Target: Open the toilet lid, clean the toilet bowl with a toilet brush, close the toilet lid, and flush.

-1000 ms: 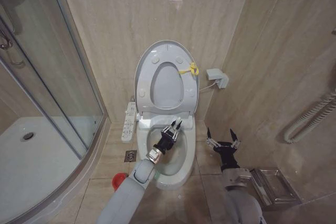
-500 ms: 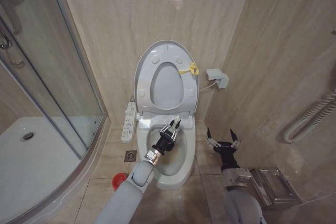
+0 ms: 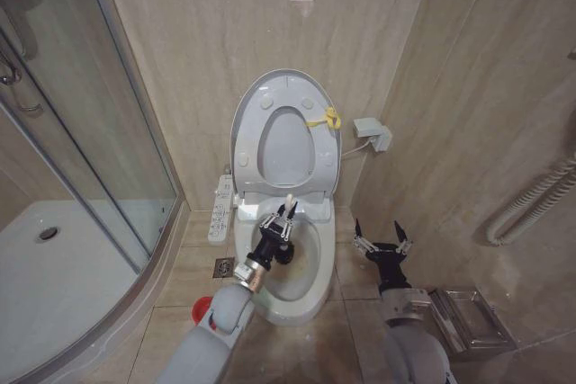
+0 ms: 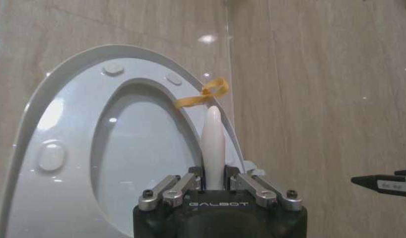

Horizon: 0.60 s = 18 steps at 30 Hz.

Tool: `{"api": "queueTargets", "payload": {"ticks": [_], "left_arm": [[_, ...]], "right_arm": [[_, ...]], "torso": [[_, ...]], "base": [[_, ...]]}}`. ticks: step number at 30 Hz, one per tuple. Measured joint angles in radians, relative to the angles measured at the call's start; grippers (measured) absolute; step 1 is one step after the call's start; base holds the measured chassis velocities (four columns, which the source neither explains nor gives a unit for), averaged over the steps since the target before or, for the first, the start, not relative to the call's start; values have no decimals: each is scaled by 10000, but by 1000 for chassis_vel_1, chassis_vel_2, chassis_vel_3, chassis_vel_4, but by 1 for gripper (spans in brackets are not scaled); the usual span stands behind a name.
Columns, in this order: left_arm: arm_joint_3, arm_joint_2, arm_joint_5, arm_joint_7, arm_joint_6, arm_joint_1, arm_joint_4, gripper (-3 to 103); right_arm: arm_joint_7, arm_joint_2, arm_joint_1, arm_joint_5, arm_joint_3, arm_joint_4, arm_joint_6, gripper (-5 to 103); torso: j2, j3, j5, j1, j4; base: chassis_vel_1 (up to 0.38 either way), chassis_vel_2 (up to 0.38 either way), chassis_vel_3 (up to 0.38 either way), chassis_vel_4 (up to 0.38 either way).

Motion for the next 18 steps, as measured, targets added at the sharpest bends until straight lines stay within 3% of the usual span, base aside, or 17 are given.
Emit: {"api": "queueTargets", "payload": {"ticks": [12,18], "left_arm": [[-1040,862,885,-146,-196,1928,-2428,19],[-2390,1213,1077,-262,-527,3341,-3311,19]], "right_arm": [[0,0,1,0,1,0,0,100],[0,0,0,0,0,0,0,100]], "torso": [[1,-1,-1,0,-1],[1,-1,-1,-1,2]], "base": [[0,0,0,0],[0,0,0,0]]}}
